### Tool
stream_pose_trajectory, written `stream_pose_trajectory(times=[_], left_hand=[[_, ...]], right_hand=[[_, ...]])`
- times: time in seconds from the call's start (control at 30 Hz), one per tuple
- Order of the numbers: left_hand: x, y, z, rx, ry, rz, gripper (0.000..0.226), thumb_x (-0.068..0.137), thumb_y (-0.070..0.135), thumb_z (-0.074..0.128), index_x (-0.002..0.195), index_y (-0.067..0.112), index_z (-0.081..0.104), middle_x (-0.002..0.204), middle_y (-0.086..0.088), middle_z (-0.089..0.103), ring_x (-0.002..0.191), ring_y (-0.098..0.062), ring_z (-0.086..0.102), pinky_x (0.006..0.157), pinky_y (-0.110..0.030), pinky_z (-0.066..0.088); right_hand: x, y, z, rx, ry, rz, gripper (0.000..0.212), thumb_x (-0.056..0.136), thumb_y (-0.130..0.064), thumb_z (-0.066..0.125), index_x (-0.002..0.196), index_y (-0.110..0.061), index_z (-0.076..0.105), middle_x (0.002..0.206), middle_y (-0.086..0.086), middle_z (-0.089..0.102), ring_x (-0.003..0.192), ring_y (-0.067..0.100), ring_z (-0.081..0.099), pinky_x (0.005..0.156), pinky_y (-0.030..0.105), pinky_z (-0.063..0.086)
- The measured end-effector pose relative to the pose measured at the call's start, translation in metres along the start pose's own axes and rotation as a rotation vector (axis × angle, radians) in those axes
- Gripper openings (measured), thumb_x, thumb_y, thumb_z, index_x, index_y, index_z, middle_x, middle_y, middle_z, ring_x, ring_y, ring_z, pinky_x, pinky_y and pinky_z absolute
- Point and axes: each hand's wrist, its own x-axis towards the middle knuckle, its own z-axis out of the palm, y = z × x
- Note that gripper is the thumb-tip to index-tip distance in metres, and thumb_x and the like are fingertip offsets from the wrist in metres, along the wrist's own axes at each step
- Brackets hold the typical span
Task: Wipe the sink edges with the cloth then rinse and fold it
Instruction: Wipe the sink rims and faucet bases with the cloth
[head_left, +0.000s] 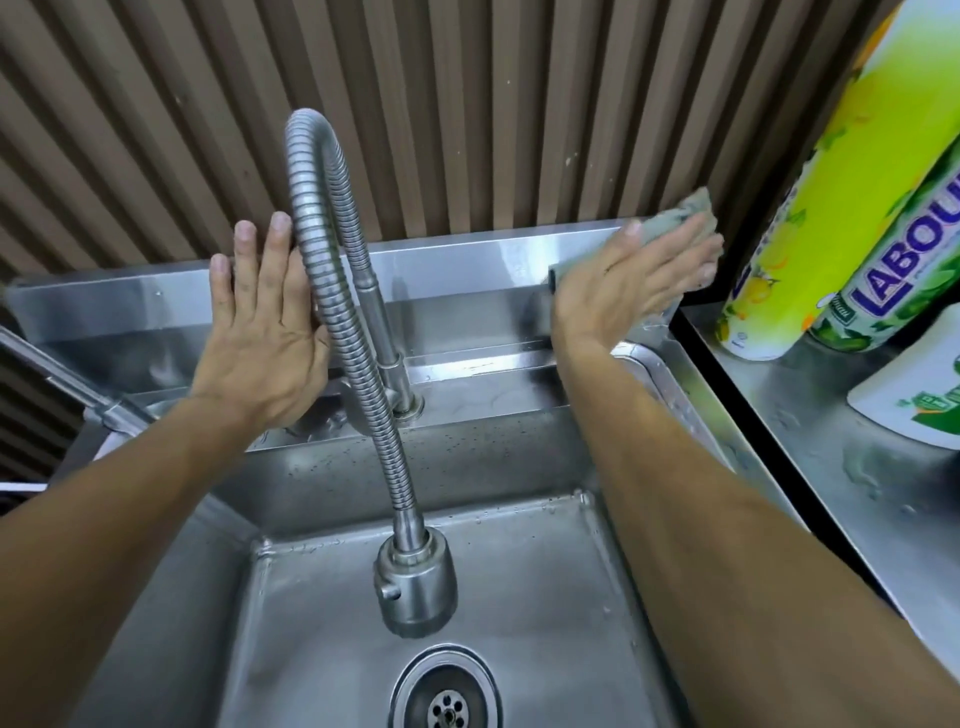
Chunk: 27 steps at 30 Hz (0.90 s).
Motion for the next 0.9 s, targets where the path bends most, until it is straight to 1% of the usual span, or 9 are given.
stream_pose_trajectory(times=[0.07, 0.17, 0.2, 0.27, 0.33, 0.43, 0.53, 0.73, 0.9], left_hand=[[0.000, -0.001, -0.001, -0.011, -0.004, 0.007, 0.075, 0.104, 0.036, 0.037, 0.161, -0.001, 0.006, 0.171, -0.022, -0.003, 0.157, -0.040, -0.009, 0.118, -0.033, -0.030], [-0.002, -0.002, -0.003, -0.023, 0.016, 0.010, 0.076, 0.103, 0.037, 0.036, 0.160, -0.002, 0.007, 0.170, -0.024, 0.000, 0.154, -0.026, -0.025, 0.121, -0.035, -0.026], [-0.002, -0.001, -0.004, -0.026, 0.017, 0.009, 0.076, 0.103, 0.039, 0.035, 0.160, -0.003, 0.007, 0.170, -0.025, 0.000, 0.153, -0.022, -0.030, 0.121, -0.035, -0.026], [-0.002, 0.001, -0.006, -0.040, 0.001, 0.002, 0.076, 0.103, 0.040, 0.034, 0.160, -0.003, 0.008, 0.170, -0.025, -0.001, 0.151, -0.019, -0.034, 0.121, -0.034, -0.027], [-0.001, 0.003, -0.009, -0.045, -0.023, -0.006, 0.076, 0.103, 0.039, 0.036, 0.160, -0.003, 0.008, 0.170, -0.024, -0.002, 0.151, -0.021, -0.032, 0.120, -0.034, -0.027], [0.000, 0.007, -0.012, -0.036, -0.060, -0.039, 0.076, 0.103, 0.038, 0.035, 0.161, -0.002, 0.006, 0.171, -0.021, -0.007, 0.157, -0.034, -0.016, 0.118, -0.032, -0.030], [-0.001, 0.007, -0.012, -0.026, -0.115, -0.079, 0.076, 0.106, 0.041, 0.031, 0.162, 0.002, 0.000, 0.170, -0.015, -0.017, 0.157, -0.035, -0.016, 0.115, -0.032, -0.034], [0.001, 0.006, -0.014, -0.034, -0.183, -0.124, 0.076, 0.108, 0.042, 0.035, 0.163, 0.008, -0.006, 0.166, -0.006, -0.030, 0.156, -0.030, -0.023, 0.118, -0.037, -0.029], [0.001, 0.008, -0.017, -0.047, -0.200, -0.120, 0.075, 0.109, 0.042, 0.037, 0.164, 0.009, -0.002, 0.166, -0.002, -0.030, 0.155, -0.028, -0.025, 0.117, -0.034, -0.030]], right_hand=[[-0.032, -0.006, 0.009, -0.052, -0.057, -0.067, 0.063, 0.110, -0.035, 0.027, 0.164, -0.008, 0.010, 0.172, 0.018, -0.005, 0.158, 0.039, -0.012, 0.127, 0.058, -0.001], [-0.071, 0.007, 0.007, -0.247, -0.314, -0.491, 0.062, 0.111, -0.037, 0.025, 0.164, -0.010, 0.005, 0.172, 0.016, -0.005, 0.158, 0.036, -0.012, 0.128, 0.055, -0.005], [-0.065, 0.013, 0.004, -0.261, -0.349, -0.545, 0.062, 0.112, -0.037, 0.024, 0.164, -0.011, 0.005, 0.172, 0.014, -0.005, 0.159, 0.034, -0.012, 0.128, 0.053, -0.006], [-0.038, 0.015, -0.002, -0.226, -0.279, -0.445, 0.061, 0.112, -0.036, 0.026, 0.164, -0.011, 0.005, 0.173, 0.014, -0.006, 0.159, 0.033, -0.011, 0.128, 0.051, -0.007], [-0.004, 0.009, -0.007, -0.155, -0.094, -0.203, 0.061, 0.112, -0.033, 0.029, 0.164, -0.010, 0.010, 0.172, 0.016, -0.002, 0.159, 0.035, -0.007, 0.128, 0.051, -0.003], [0.026, -0.003, -0.006, -0.002, 0.067, 0.094, 0.060, 0.111, -0.030, 0.032, 0.164, -0.011, 0.013, 0.173, 0.014, 0.001, 0.159, 0.033, -0.004, 0.127, 0.049, 0.001], [0.008, -0.009, 0.003, 0.017, 0.061, 0.080, 0.062, 0.111, -0.031, 0.031, 0.164, -0.008, 0.011, 0.172, 0.016, -0.003, 0.158, 0.035, -0.009, 0.127, 0.052, -0.002], [-0.080, 0.016, 0.019, -0.338, -0.362, -0.813, 0.062, 0.112, -0.036, 0.027, 0.164, -0.006, 0.010, 0.171, 0.021, 0.002, 0.159, 0.036, -0.006, 0.128, 0.051, -0.007], [-0.040, 0.013, 0.015, -0.465, -0.608, -1.595, 0.056, 0.114, -0.033, 0.033, 0.163, -0.010, 0.021, 0.170, 0.014, 0.020, 0.159, 0.030, 0.015, 0.131, 0.046, 0.009]])
